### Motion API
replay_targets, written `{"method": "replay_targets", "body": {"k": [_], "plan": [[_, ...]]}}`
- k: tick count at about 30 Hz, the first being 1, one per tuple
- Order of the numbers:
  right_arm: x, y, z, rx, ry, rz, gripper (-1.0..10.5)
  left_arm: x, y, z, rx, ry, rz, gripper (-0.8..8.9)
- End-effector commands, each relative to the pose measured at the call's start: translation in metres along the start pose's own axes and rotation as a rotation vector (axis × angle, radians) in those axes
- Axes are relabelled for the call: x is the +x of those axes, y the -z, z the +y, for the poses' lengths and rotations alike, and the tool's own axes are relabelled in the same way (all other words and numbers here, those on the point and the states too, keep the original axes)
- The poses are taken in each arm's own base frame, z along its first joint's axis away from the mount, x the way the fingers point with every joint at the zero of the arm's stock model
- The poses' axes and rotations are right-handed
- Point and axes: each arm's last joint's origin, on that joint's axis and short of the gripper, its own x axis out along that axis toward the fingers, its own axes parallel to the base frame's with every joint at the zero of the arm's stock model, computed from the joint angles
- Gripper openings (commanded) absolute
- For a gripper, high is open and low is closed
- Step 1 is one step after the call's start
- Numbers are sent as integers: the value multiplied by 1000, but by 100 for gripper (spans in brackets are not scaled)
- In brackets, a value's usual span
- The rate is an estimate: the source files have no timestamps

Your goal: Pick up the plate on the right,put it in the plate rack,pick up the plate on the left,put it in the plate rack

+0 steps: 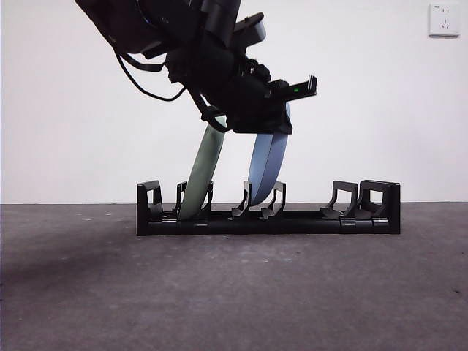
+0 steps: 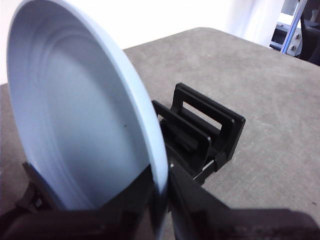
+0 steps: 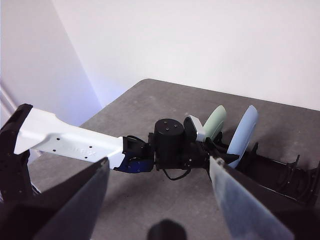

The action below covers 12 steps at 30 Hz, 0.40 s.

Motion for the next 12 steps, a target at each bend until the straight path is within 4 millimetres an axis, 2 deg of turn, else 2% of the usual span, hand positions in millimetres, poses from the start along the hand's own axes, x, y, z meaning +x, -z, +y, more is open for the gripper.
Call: {"method": "replay_targets", "body": {"k": [1,7,12], "plan": [[1,3,0,1,0,23,344,5,7,1,10,-5,14,-9],[1,3,0,1,-5,24,344,12,23,0,65,-2,80,-9],[2,3,-1,3,-10,31,344,12,24,-2,89,-2,88,-9]]}}
